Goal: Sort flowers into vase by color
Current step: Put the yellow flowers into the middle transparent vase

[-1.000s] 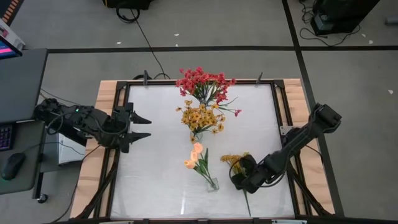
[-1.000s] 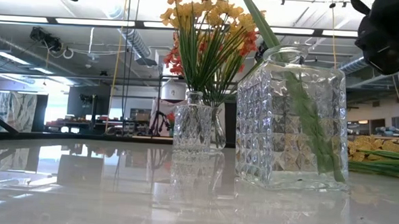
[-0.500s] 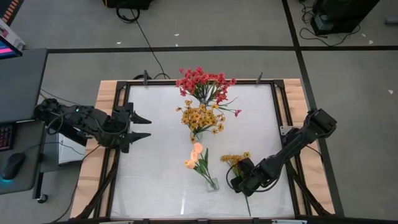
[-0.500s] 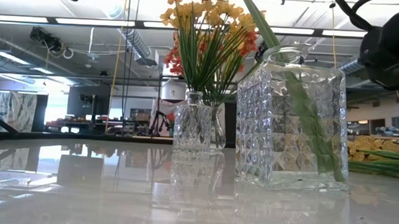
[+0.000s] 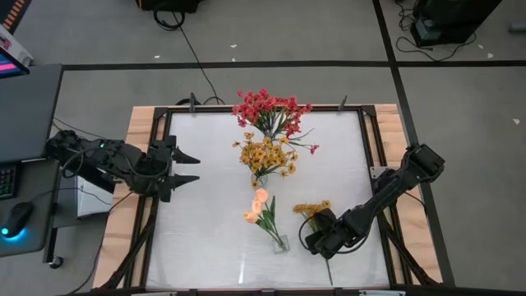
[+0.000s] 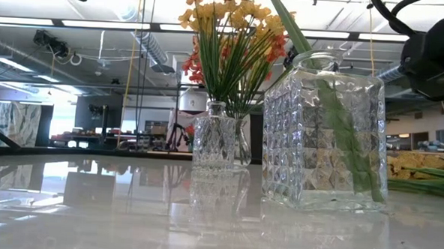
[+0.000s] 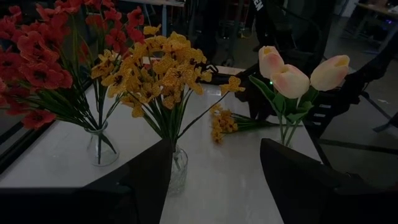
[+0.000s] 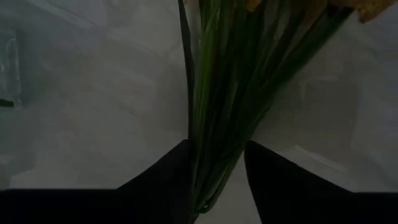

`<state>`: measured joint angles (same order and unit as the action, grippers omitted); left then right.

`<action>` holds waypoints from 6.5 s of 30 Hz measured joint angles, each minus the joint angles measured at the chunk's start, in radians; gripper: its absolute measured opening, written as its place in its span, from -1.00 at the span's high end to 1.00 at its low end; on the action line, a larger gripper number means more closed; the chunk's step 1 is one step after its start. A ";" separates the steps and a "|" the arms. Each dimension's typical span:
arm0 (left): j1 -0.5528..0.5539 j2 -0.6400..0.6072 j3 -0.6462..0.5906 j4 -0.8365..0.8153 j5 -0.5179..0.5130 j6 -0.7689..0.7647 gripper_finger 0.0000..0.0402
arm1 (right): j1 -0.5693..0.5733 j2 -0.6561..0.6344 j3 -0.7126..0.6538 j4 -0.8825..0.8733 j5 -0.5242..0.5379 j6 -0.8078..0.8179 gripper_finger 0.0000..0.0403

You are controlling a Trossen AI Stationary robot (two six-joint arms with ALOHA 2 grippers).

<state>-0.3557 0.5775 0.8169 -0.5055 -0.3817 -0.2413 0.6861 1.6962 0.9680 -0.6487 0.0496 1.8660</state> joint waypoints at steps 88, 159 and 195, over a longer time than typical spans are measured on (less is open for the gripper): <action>0.000 0.000 0.000 0.000 0.000 0.000 -0.24 | 0.160 -0.326 -0.001 -0.116 0.746 -0.346 0.90; 0.000 0.000 0.000 0.000 0.000 0.000 -0.24 | -0.271 -0.625 -0.127 0.829 -0.030 -2.175 0.90; 0.000 0.000 0.000 0.003 0.000 0.000 -0.24 | -0.607 -0.490 -0.533 1.772 -0.332 -2.040 0.93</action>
<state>-0.3557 0.5774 0.8169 -0.5030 -0.3817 -0.2413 0.0794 1.2065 0.4355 1.1233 -0.2827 -0.1745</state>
